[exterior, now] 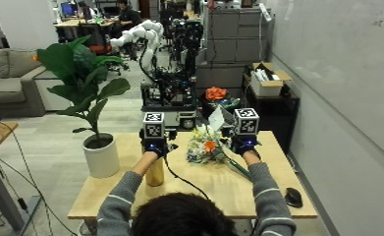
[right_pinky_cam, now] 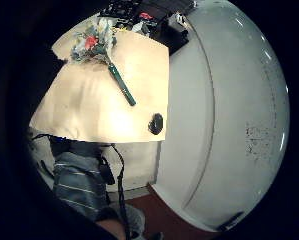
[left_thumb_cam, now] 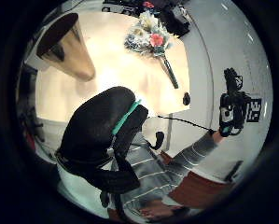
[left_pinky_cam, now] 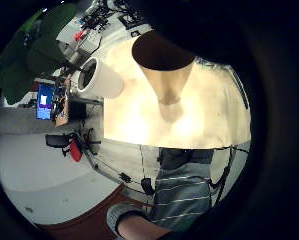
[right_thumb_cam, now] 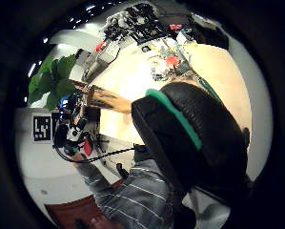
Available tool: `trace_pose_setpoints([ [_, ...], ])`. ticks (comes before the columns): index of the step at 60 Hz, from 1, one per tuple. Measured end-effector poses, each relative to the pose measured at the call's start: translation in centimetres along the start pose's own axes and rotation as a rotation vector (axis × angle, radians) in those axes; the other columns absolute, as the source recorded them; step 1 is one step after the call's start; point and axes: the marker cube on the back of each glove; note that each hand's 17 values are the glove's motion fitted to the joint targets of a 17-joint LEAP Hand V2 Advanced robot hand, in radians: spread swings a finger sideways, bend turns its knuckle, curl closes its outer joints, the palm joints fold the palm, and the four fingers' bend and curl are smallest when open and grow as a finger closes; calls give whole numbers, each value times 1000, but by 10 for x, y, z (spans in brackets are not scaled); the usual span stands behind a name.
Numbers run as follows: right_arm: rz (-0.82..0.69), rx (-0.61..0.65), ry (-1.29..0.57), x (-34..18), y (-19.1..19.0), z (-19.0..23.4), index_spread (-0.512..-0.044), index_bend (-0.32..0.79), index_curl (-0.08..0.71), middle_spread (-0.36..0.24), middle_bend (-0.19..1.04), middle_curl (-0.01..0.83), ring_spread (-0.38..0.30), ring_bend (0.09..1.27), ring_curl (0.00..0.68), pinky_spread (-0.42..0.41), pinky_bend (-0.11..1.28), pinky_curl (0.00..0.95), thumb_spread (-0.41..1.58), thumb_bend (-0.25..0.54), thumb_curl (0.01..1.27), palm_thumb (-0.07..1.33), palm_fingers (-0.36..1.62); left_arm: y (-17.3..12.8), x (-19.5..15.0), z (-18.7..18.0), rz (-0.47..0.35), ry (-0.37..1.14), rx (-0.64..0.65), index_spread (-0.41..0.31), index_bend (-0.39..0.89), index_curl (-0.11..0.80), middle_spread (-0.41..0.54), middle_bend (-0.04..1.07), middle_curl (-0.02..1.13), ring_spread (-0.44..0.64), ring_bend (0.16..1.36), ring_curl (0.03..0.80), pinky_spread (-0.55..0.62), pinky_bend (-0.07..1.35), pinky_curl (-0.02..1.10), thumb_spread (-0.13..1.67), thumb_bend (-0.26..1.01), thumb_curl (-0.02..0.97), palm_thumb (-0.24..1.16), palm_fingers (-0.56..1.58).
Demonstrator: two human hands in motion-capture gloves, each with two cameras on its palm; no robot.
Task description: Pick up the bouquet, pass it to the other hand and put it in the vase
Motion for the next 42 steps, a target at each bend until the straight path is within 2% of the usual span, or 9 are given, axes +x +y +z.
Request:
trace_pose_setpoints([
  [3, -6, 0, -9, 0, 1, 0, -252, 104, 43, -21, 256, 89, 17, 366, 93, 135, 341, 105, 581, 182, 44, 278, 288, 25, 8, -21, 46, 20, 49, 34, 110, 45, 153, 195, 76, 177, 473, 119, 194, 380, 115, 540, 77, 57, 154, 369],
  [6, -13, -3, -20, 2, 3, -1, -304, 110, 68, -25, 267, 123, 21, 390, 129, 166, 356, 144, 764, 190, 57, 298, 262, 43, 13, -34, 71, 29, 57, 42, 118, 68, 188, 196, 115, 220, 507, 159, 238, 399, 156, 687, 67, 79, 163, 341],
  [11, -8, -6, -27, 5, 9, -4, -355, 117, 93, -30, 278, 166, 25, 413, 161, 197, 368, 183, 972, 186, 76, 312, 234, 10, 3, -9, 4, -6, 0, 49, 125, 100, 224, 202, 159, 265, 536, 190, 282, 411, 195, 843, 40, 110, 161, 314],
  [13, -13, -5, -33, 7, 9, -5, -367, 122, 102, -31, 280, 180, 26, 418, 169, 204, 370, 195, 1033, 179, 81, 310, 227, 6, 1, -5, -4, -14, -5, 51, 127, 111, 233, 202, 173, 277, 544, 198, 294, 414, 207, 885, 30, 122, 163, 306],
  [15, -18, -5, -37, 8, 10, -6, -376, 124, 109, -32, 282, 193, 27, 423, 177, 210, 372, 205, 1082, 174, 87, 312, 220, 7, 2, -7, 6, -16, 7, 52, 129, 122, 241, 202, 186, 286, 550, 204, 302, 416, 216, 919, 20, 134, 165, 299],
  [23, -5, 1, -49, 14, 7, -11, -395, 130, 138, -33, 280, 234, 29, 434, 201, 223, 378, 239, 1205, 148, 109, 319, 203, -25, 0, 10, -31, -30, 22, 56, 131, 157, 255, 201, 229, 307, 568, 223, 325, 421, 249, 999, -13, 175, 172, 278],
  [29, 9, 17, -59, 23, -7, -10, -403, 130, 154, -34, 275, 257, 30, 444, 218, 227, 382, 259, 1251, 127, 123, 325, 197, -4, 9, -1, 6, -7, 19, 56, 132, 177, 253, 205, 257, 314, 574, 232, 330, 420, 267, 1026, -20, 197, 169, 271],
  [38, 23, -1, -46, 24, 0, -16, -401, 131, 173, -35, 273, 285, 34, 449, 237, 231, 376, 282, 1284, 92, 140, 330, 196, -13, 14, 5, 27, -6, 44, 57, 132, 200, 253, 202, 287, 318, 578, 244, 333, 419, 289, 1045, -22, 223, 164, 260],
  [42, 36, -4, -38, 25, 1, -17, -401, 130, 179, -35, 271, 294, 36, 448, 244, 231, 378, 290, 1292, 78, 148, 333, 195, -7, 20, 1, 33, -6, 48, 57, 136, 210, 254, 197, 297, 332, 573, 247, 342, 419, 296, 1049, -22, 232, 161, 249],
])
